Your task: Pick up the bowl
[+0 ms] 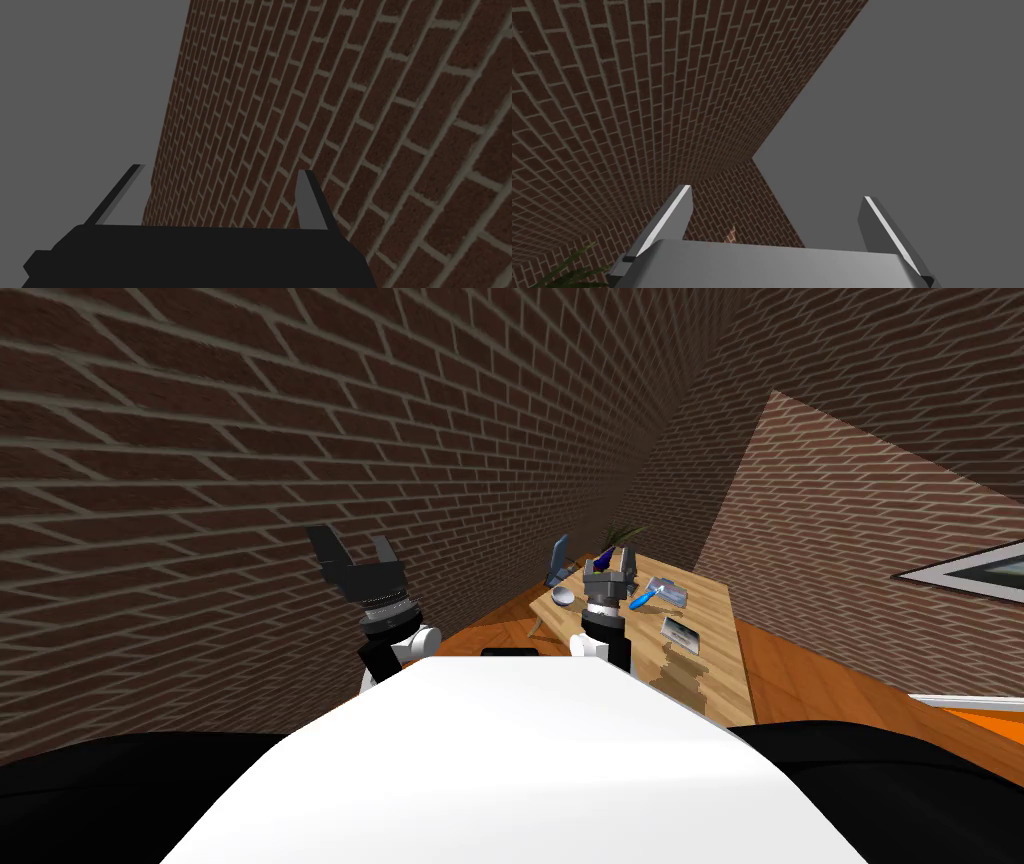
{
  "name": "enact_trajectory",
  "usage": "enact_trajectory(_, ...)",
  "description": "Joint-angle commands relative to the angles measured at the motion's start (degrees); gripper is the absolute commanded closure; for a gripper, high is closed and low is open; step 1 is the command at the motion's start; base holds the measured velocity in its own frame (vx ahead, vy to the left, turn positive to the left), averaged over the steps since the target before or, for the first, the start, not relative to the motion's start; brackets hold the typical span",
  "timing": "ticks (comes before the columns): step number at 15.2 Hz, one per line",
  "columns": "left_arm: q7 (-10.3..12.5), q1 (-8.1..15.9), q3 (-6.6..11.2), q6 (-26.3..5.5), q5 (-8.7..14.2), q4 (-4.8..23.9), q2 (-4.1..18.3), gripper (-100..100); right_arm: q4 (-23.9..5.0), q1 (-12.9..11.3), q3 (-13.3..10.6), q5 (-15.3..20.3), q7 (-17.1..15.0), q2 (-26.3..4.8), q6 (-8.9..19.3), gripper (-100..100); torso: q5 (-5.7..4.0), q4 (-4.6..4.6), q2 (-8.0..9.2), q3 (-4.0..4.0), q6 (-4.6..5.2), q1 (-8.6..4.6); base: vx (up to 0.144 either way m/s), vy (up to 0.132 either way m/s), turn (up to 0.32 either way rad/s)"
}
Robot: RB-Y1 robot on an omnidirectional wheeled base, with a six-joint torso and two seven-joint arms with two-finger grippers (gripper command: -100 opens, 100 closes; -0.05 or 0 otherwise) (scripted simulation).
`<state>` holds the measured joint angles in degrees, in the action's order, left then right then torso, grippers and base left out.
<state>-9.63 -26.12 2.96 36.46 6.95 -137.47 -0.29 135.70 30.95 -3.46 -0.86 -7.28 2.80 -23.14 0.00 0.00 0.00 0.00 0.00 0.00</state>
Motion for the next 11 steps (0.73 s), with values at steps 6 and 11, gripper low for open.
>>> enact_trajectory(6,0.0,0.0,-0.01,0.0,0.0,0.0,0.0,0,-1.23,1.76,-2.4,2.33,0.03,-6.9,-0.16,-100,0.04,0.01,0.07,0.04,-0.01,0.2,-0.012,0.042,0.02)
enact_trajectory(11,0.0,0.01,-0.01,0.0,0.0,0.0,-0.01,0,-3.33,4.23,-5.2,6.35,0.11,-12.7,0.16,-100,0.07,0.04,0.22,0.12,-0.01,0.35,-0.045,0.078,0.029)
